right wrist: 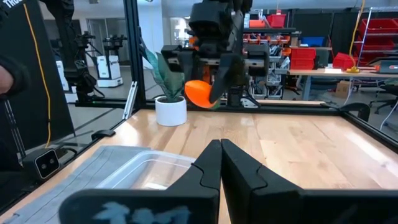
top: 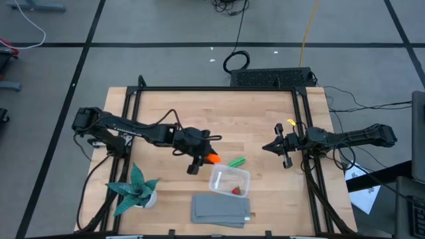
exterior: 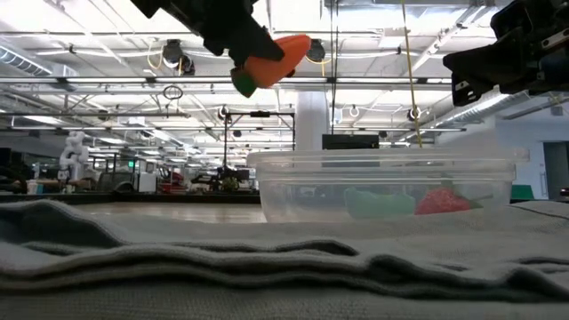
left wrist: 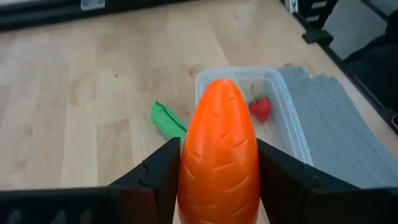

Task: Pick and placing Produce into tupperware
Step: Put the orange carrot into the transparent bin

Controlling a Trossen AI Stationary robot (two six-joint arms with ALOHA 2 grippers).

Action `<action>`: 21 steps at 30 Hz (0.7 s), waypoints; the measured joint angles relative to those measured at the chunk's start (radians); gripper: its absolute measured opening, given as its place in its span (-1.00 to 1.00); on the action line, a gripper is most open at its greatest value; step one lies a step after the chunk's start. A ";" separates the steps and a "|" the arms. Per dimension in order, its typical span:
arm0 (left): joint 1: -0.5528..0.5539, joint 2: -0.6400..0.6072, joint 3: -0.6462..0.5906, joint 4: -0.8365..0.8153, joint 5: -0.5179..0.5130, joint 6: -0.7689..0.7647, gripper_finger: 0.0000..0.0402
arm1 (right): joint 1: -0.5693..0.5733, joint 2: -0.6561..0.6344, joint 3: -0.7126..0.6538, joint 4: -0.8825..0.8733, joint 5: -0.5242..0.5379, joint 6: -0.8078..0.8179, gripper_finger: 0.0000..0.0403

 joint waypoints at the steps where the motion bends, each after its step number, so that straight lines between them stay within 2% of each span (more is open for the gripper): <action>1: 0.000 0.001 0.000 0.011 0.000 0.001 -0.12 | 0.000 0.000 0.000 0.000 0.000 -0.001 -1.00; 7: 0.001 0.081 0.010 0.188 0.103 0.014 -0.12 | 0.000 0.000 0.000 0.000 0.000 -0.011 -1.00; 11: 0.001 0.178 0.059 0.210 0.150 0.015 -0.12 | 0.000 0.000 0.000 0.000 0.000 -0.006 -1.00; 17: -0.013 0.324 0.261 0.080 0.158 0.004 -0.12 | 0.000 0.000 0.000 0.003 0.000 -0.005 -1.00; 21: -0.028 0.412 0.403 -0.032 0.211 0.032 -0.12 | 0.000 0.000 0.000 0.003 0.000 -0.005 -1.00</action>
